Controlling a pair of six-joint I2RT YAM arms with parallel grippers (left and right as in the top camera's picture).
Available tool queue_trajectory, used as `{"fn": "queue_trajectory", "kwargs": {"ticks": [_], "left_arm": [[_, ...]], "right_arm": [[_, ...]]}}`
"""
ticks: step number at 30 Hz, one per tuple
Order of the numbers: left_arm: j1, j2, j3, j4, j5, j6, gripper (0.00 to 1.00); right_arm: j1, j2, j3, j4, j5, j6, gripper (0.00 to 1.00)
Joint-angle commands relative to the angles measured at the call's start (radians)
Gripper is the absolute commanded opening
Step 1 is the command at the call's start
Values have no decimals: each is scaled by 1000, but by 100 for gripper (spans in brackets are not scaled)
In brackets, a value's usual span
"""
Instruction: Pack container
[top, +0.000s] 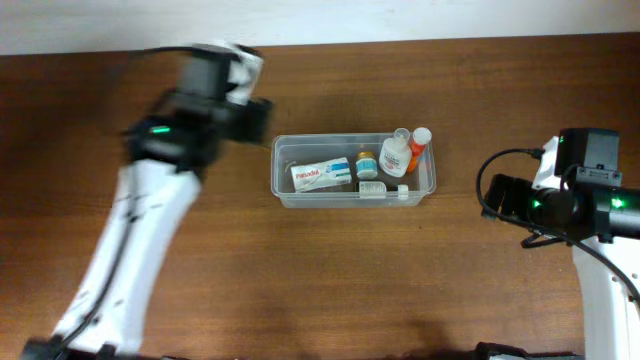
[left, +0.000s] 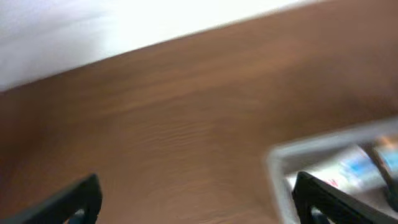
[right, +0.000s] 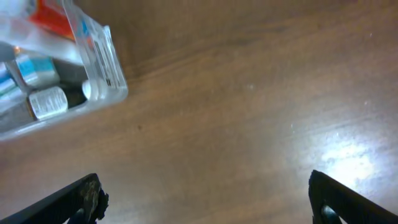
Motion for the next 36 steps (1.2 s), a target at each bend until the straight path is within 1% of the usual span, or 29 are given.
{"fn": "queue_trajectory", "kwargs": {"ticks": [1, 5, 6, 8, 11, 15, 19, 21, 23, 24, 25, 28, 29, 32, 34, 36], "left_arm": [[145, -50, 9, -29, 14, -175, 99], [238, -54, 9, -60, 81, -175, 99], [251, -53, 9, -77, 82, -174, 99], [272, -53, 9, -99, 75, -174, 99], [294, -60, 9, -157, 79, -175, 100], [298, -113, 9, -228, 79, -175, 100], [298, -220, -8, -269, 79, -175, 100], [298, -301, -59, -262, 79, -175, 100], [298, -401, -148, -237, 79, -175, 100], [298, -476, -225, -205, 79, -174, 100], [298, -507, -259, -190, 79, -174, 100], [298, -718, -480, -94, 78, -174, 100], [298, -784, -545, -70, 78, -174, 100], [298, -893, -645, -39, 78, -174, 100], [298, -946, -682, -38, 72, -174, 100], [298, -955, -684, -46, 71, -174, 99]], "right_arm": [[6, -1, -5, 42, 43, -9, 98], [6, -1, -5, 95, 31, -24, 98], [6, -1, -5, 114, 23, -61, 98], [6, -1, -4, 137, 20, -89, 98], [6, -7, -4, 126, 14, -89, 98], [6, -77, -5, 115, 14, -89, 98], [6, -211, -12, 105, 14, -97, 98], [7, -291, -40, 96, 13, -104, 98], [7, -374, -88, 96, 2, -108, 98], [7, -433, -131, 95, 2, -112, 98], [7, -458, -150, 93, 2, -112, 98], [7, -570, -251, 94, -19, -111, 98], [7, -591, -270, 97, -31, -111, 98], [7, -602, -286, 93, -27, -111, 98], [7, -599, -286, 94, -27, -111, 98], [7, -599, -286, 97, -27, -111, 98]]}}
